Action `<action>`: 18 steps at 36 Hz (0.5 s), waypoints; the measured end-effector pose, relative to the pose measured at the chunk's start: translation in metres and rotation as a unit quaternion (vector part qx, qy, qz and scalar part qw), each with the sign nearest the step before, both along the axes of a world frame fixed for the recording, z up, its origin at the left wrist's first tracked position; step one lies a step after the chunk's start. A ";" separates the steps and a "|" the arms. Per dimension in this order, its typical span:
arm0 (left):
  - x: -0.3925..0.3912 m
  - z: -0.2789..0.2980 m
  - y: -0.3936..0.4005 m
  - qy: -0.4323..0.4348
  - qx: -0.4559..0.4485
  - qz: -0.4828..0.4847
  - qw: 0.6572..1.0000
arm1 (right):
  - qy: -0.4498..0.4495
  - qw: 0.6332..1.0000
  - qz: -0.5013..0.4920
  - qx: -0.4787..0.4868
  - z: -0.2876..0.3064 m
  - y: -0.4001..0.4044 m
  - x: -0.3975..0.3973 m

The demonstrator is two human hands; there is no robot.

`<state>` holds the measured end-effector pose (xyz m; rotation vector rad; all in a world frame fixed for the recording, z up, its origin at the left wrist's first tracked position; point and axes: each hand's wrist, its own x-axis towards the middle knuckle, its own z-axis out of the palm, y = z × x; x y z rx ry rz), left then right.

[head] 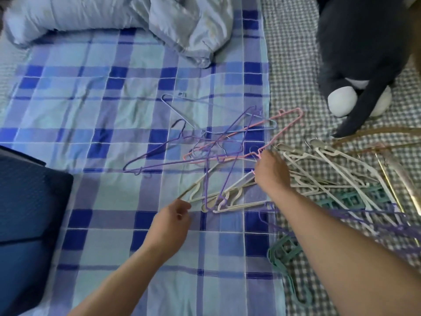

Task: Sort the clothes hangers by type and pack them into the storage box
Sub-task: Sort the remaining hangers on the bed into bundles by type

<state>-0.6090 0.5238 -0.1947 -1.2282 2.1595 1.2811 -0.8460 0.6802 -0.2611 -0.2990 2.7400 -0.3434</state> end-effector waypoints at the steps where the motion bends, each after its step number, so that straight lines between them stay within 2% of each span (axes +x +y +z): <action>1: 0.001 0.003 -0.001 0.004 -0.003 0.002 1.000 | 0.000 0.999 0.002 -0.034 0.010 0.002 0.006; 6: -0.006 0.026 0.013 0.071 0.021 -0.011 0.997 | -0.020 0.985 0.018 -0.168 0.055 0.049 0.054; 9: -0.011 0.041 0.032 0.102 0.116 -0.019 0.988 | -0.074 0.972 -0.031 -0.223 0.084 0.080 0.079; 12: -0.010 0.049 0.056 0.084 0.164 -0.073 0.980 | -0.104 0.950 -0.098 -0.278 0.105 0.100 0.096; 15: -0.009 0.052 0.084 0.055 0.150 -0.144 0.977 | -0.098 0.940 -0.127 -0.300 0.118 0.103 0.114; 18: -0.008 0.057 0.104 0.044 0.084 -0.146 0.985 | -0.104 0.933 -0.129 -0.319 0.131 0.106 0.128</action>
